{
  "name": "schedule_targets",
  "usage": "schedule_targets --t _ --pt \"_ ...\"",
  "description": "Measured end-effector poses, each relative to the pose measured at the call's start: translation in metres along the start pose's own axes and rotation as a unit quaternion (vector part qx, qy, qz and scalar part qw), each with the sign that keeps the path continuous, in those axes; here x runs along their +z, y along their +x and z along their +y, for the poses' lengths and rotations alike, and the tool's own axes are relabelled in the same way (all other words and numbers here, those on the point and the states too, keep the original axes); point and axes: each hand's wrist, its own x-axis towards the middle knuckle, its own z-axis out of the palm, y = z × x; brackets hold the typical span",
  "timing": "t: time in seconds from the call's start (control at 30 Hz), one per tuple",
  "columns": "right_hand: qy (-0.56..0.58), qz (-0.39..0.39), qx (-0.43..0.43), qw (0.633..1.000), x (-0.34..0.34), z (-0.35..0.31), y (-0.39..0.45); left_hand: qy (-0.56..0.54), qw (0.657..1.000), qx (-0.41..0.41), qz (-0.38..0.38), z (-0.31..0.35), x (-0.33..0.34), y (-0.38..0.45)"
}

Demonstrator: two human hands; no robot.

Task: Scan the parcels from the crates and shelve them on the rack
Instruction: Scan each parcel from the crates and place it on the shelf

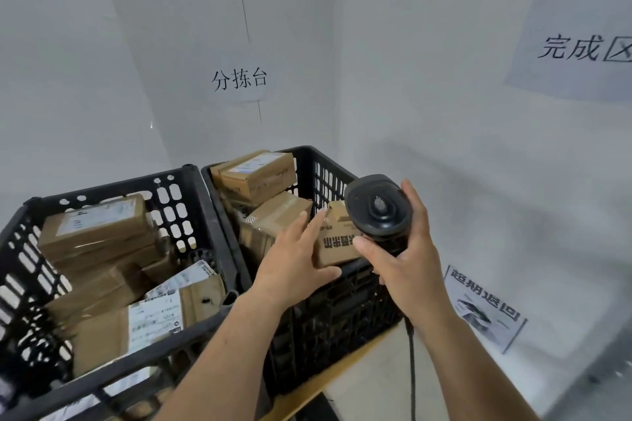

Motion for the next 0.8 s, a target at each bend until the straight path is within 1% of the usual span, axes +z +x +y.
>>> schedule_targets --t 0.1,0.2,0.4,0.53,0.7,0.8 --pt "-0.004 -0.006 -0.004 1.0 -0.001 0.006 0.012 -0.007 1.0 -0.015 -0.026 -0.007 0.006 0.013" --pt "0.0 -0.012 -0.005 1.0 -0.001 0.011 0.022 -0.035 0.999 -0.007 -0.019 -0.014 0.009 0.02" --pt "0.02 -0.023 -0.023 0.999 -0.001 0.008 0.037 -0.064 0.997 0.001 0.043 -0.016 -0.008 0.021" --pt "0.019 -0.017 -0.046 0.999 0.001 0.003 0.044 -0.116 0.988 -0.002 0.106 -0.019 -0.03 0.017" --pt "0.037 -0.034 -0.053 0.997 0.01 0.002 0.052 -0.134 0.978 -0.035 0.156 -0.03 -0.05 0.014" --pt "0.05 -0.041 -0.054 0.996 0.018 0.001 0.057 -0.127 0.974 -0.075 0.174 -0.044 -0.055 0.015"
